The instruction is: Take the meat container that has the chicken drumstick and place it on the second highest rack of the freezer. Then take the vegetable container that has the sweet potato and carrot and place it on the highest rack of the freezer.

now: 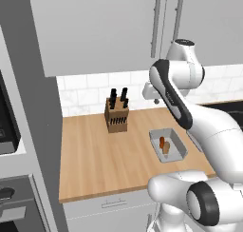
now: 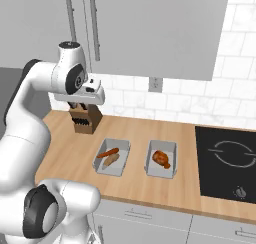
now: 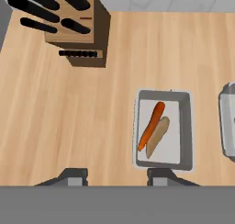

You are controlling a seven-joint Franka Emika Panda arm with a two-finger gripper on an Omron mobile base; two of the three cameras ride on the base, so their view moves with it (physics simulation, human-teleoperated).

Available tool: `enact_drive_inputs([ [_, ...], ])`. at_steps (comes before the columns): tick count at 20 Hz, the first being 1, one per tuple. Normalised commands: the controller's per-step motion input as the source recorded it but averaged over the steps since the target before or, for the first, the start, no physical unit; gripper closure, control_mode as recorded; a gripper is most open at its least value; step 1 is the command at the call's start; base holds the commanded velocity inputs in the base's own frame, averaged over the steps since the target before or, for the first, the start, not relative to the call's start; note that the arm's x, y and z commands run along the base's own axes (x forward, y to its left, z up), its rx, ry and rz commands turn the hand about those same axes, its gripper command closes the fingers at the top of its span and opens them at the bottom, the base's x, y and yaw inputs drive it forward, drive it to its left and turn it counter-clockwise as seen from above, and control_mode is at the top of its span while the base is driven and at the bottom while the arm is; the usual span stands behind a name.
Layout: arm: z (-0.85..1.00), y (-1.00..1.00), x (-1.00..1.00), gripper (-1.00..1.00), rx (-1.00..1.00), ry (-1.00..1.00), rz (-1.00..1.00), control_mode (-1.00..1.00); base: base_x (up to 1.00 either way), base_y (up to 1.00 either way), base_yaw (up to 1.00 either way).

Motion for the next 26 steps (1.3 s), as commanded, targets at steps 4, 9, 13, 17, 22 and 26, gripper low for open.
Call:
enact_drive_inputs([
  [4, -0.04, -0.22, -0.23, -1.0, 0.0, 0.02, -0.05, -1.0, 0.0, 0.0, 0.0],
  [9, -0.12, -0.94, -0.49, -1.0, 0.07, 0.05, -0.35, -1.0, 0.0, 0.0, 0.0],
  [13, -0.06, -0.92, -0.08, -1.0, 0.07, 0.15, -0.55, -1.0, 0.0, 0.0, 0.0],
  [17, -0.21, -1.0, 0.01, -1.0, 0.09, 0.13, -0.59, -1.0, 0.0, 0.0, 0.0],
  [22, -0.15, -1.0, 0.2, -1.0, 0.03, 0.16, -0.52, -1.0, 0.0, 0.0, 0.0],
  [26, -0.77, -0.78, 0.06, -1.0, 0.02, 0.01, -0.47, -1.0, 0.0, 0.0, 0.0],
])
